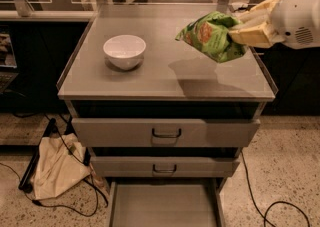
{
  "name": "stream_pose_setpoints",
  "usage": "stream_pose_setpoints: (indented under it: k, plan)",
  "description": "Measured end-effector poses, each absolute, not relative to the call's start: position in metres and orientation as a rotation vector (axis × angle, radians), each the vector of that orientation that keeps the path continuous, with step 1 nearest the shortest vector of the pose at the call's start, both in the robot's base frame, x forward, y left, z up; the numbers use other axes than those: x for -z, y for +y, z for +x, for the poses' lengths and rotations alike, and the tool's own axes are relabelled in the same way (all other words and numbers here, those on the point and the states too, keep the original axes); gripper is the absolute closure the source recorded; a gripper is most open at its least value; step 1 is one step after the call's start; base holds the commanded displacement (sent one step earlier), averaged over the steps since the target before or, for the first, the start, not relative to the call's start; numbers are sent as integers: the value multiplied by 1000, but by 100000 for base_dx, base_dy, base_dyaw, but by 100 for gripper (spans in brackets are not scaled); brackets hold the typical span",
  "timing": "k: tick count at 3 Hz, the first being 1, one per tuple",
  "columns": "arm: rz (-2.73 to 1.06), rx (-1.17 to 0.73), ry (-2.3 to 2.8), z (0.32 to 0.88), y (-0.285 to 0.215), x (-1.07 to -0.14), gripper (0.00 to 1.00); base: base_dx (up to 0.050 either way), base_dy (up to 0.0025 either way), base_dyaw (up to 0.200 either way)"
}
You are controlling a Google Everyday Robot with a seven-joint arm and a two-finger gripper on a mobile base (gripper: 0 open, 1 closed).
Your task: Place green rice chip bag into bottom drawer
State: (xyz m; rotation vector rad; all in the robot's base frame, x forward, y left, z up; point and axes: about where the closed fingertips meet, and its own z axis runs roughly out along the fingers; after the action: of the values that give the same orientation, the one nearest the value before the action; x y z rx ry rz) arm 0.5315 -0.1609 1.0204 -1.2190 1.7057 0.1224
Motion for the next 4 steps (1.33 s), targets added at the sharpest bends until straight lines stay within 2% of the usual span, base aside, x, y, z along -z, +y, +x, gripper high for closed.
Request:
stream_pose_setpoints:
  k: [1,4]
  plan:
    - [-1169,-98,1697,511,-153,-1018,100,0,0,0]
    - [-993,34,1866,465,-172,-949,100,0,0,0]
